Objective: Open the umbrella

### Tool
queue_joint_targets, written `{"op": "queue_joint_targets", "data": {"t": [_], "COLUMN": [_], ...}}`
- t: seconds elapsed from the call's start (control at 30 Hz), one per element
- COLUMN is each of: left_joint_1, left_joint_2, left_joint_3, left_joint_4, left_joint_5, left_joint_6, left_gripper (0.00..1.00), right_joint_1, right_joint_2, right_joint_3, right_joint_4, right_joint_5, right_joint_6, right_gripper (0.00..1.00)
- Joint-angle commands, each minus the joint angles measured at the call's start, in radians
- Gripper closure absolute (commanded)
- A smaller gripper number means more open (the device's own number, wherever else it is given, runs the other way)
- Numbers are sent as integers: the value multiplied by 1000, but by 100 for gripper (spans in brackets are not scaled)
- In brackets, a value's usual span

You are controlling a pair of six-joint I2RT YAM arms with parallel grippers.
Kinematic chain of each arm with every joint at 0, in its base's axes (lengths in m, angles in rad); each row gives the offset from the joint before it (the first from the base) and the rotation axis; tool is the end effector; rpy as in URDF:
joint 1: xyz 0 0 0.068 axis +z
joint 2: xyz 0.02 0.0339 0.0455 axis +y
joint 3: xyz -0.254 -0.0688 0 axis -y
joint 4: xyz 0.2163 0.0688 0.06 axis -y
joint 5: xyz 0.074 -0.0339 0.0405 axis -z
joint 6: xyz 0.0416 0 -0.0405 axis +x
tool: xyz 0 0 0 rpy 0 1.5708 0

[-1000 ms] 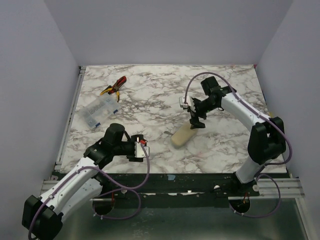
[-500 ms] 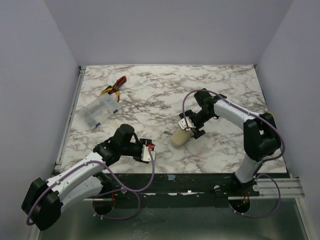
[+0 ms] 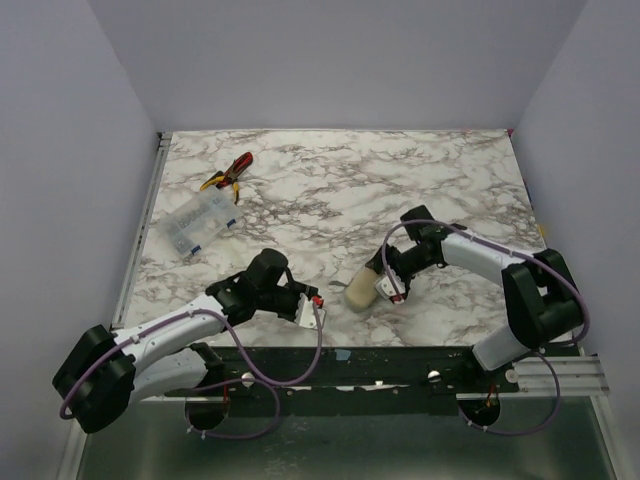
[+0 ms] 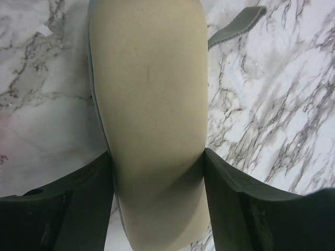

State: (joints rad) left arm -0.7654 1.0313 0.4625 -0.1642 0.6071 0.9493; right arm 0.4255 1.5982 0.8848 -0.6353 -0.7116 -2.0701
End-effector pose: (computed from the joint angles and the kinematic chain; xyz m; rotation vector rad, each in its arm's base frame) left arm 0.1166 -0.1449 0.1931 1.8588 1.2042 -0.5945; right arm 0.2192 0.1292 0.1683 -2.3491 0.6795 0.4183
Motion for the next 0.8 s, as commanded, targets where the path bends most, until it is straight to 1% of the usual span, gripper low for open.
{"op": "queue_joint_targets", "data": {"t": [0.0, 0.13, 0.23, 0.3, 0.4, 0.43, 0.53, 0.77], "left_joint_1": [-56, -102, -136, -153, -159, -161, -161, -161], "left_joint_2": [37, 86, 122, 158, 227, 251, 309, 384], "left_joint_3": [62, 114, 106, 84, 76, 85, 119, 123], "left_joint_4": [57, 32, 71, 122, 159, 186, 198, 293], "left_joint_5": [11, 52, 48, 12, -17, -31, -67, -70], "left_joint_6": [-54, -164, -221, -245, -243, -243, -251, -265], "left_gripper": [62, 69, 70, 70, 71, 71, 72, 71], "right_joint_1": [6, 7, 7, 7, 7, 6, 7, 7], "right_joint_2": [-59, -114, -156, -183, -213, -224, -250, -289], "right_joint_3": [-172, -236, -283, -312, -341, -349, -368, -394], "right_joint_4": [80, 96, 118, 137, 140, 139, 144, 131], "right_joint_5": [-9, -25, -29, -30, -28, -30, -29, -35], "right_joint_6": [-120, -143, -135, -127, -113, -108, -98, -99], "right_gripper": [44, 48, 49, 50, 55, 56, 57, 60]}}
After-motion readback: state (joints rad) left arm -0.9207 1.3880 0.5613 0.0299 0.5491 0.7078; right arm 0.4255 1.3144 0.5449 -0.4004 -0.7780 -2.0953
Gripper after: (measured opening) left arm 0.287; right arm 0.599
